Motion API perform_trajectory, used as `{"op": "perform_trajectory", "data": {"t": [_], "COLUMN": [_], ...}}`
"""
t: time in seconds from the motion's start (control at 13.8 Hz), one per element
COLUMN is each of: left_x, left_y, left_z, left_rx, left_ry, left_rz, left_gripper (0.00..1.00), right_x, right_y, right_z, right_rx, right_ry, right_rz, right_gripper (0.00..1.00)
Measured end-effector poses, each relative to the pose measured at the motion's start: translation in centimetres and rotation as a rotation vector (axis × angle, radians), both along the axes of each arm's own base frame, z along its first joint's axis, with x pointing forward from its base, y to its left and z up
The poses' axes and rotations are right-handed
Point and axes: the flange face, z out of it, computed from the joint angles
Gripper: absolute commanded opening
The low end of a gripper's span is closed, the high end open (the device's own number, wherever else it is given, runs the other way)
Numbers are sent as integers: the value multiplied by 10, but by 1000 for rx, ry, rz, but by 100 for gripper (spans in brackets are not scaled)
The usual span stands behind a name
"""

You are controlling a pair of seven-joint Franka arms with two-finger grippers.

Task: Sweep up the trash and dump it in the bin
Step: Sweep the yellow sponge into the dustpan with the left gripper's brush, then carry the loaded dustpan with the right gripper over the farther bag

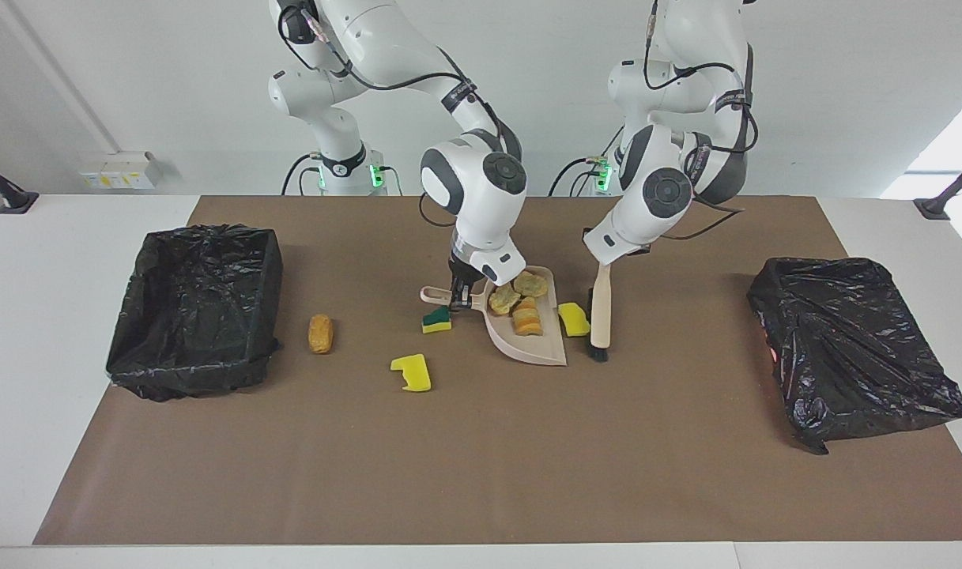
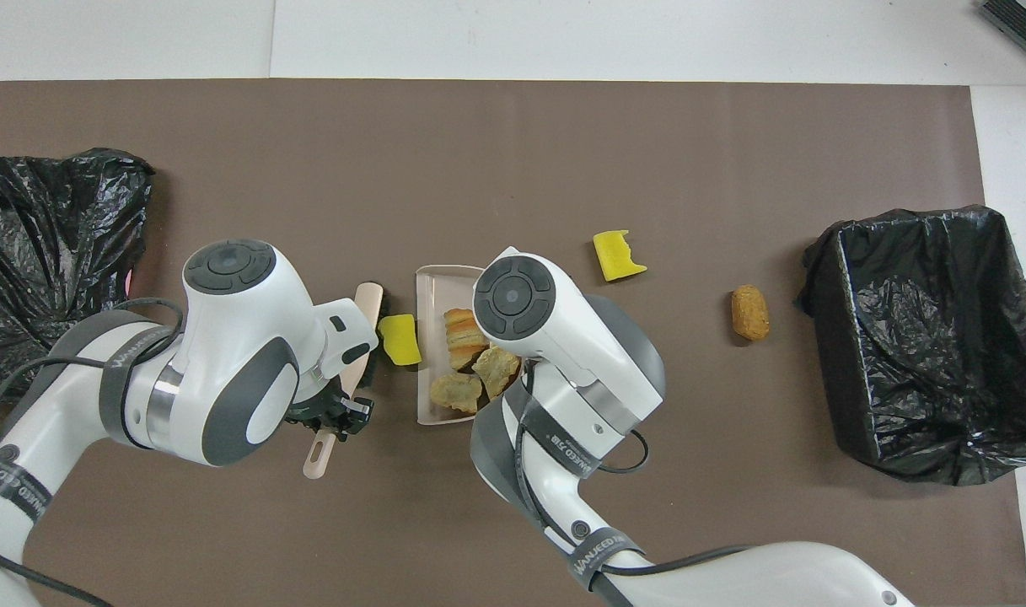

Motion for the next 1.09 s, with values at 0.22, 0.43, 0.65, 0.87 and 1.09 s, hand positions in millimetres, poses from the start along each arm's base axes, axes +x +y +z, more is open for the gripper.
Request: {"op": "perform_trajectory", "data": {"t": [0.22, 0.43, 0.65, 0.87, 1.09], "left_x": [-19, -26, -22, -13, -3], "left_y": [-34, -49, -35, -16, 6], "left_z": [3, 18, 46, 51, 57], "left_rx": [-29, -40, -51, -55, -59], "left_ry": [24, 18, 3, -2, -13], "left_rz": [-23, -38, -12, 32, 80], "left_gripper": [0, 0, 0, 0, 0], "right_x": [0, 2, 5, 12, 24], "right_y": [0, 3, 7, -2, -23], "right_z": [0, -1, -8, -6, 15], "right_rx": [0, 45, 95, 98, 112], "right_ry": [0, -14, -21, -14, -31], "right_rz": [0, -9, -14, 23, 38], "right_gripper": [0, 0, 0, 0, 0]}}
